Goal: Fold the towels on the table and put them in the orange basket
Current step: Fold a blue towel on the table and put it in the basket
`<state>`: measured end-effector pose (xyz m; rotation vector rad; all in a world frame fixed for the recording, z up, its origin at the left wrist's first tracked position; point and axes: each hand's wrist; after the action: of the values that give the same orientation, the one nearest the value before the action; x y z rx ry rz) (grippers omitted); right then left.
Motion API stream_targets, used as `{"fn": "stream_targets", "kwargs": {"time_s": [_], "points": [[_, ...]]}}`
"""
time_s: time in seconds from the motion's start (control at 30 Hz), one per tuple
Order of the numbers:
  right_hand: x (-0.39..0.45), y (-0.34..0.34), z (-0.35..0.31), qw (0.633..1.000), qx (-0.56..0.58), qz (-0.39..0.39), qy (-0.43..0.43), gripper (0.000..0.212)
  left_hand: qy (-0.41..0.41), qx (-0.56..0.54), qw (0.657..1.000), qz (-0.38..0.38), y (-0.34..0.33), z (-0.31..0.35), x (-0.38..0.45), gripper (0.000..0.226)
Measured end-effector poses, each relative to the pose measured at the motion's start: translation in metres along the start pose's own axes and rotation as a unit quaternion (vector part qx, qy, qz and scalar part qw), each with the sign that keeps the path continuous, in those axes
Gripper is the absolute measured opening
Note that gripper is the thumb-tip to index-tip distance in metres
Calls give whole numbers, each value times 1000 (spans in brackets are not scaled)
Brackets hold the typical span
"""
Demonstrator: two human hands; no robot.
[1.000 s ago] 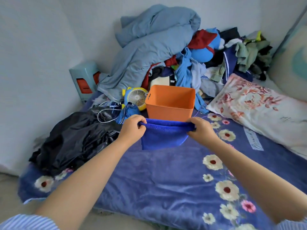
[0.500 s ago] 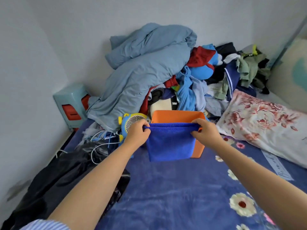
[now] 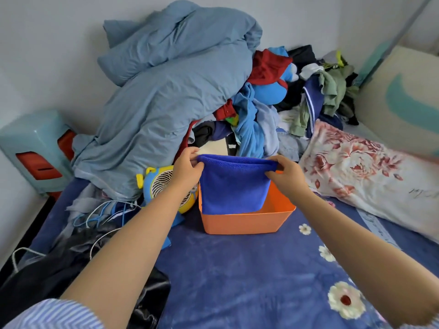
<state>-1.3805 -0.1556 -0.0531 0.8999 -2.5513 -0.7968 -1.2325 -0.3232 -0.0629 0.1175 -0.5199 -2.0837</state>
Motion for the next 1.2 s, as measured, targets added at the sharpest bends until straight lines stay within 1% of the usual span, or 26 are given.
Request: {"fn": "stream_targets", "kwargs": {"time_s": [0.07, 0.2, 0.27, 0.37, 0.47, 0.53, 0.63, 0.73, 0.8, 0.83, 0.93, 1.0, 1.1, 1.2], "points": [[18, -10, 7, 1000, 16, 5, -8, 25, 23, -25, 999, 6, -11, -13, 16, 41], [57, -41, 33, 1000, 4, 6, 5, 30, 77, -38, 996, 19, -41, -49, 57, 28], [80, -57, 54, 1000, 4, -5, -1, 30, 110, -45, 993, 20, -61, -69, 76, 27], [110, -81, 93, 998, 15, -31, -45, 27, 145, -35, 989, -3, -92, -99, 98, 25], [141, -111, 137, 994, 21, -67, -87, 28, 193, -2, 981, -29, -128, -142, 119, 15], [158, -130, 166, 989, 8, -101, -110, 29, 220, 43, 974, -35, -149, -172, 127, 23], [181, -160, 208, 968, 17, -185, -169, 26, 275, 107, 954, -45, -175, -217, 137, 29], [200, -193, 242, 926, 13, -270, -263, 21, 338, 169, 923, -70, -195, -258, 147, 30], [211, -215, 259, 901, -12, -311, -301, 17, 356, 202, 909, -80, -204, -275, 153, 30], [217, -227, 266, 897, -23, -319, -307, 16, 363, 209, 904, -83, -210, -284, 158, 33], [230, -256, 288, 908, -46, -294, -296, 11, 393, 213, 892, -71, -228, -305, 170, 44], [237, -271, 299, 914, -48, -272, -298, 12, 404, 211, 888, -64, -237, -318, 179, 44], [248, -291, 317, 918, -41, -244, -309, 25, 414, 204, 885, -52, -245, -338, 190, 41], [253, -307, 330, 922, -25, -212, -324, 35, 396, 177, 901, -26, -250, -347, 196, 38]]}}
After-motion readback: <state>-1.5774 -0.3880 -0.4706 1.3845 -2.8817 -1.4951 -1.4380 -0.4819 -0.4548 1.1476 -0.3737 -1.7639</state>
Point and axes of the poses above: each hand's wrist, its own x-axis towards the middle knuckle, its own y-axis out of the back of the hand, z = x × y, and after that the axes turned 1 degree about -y, right-handed
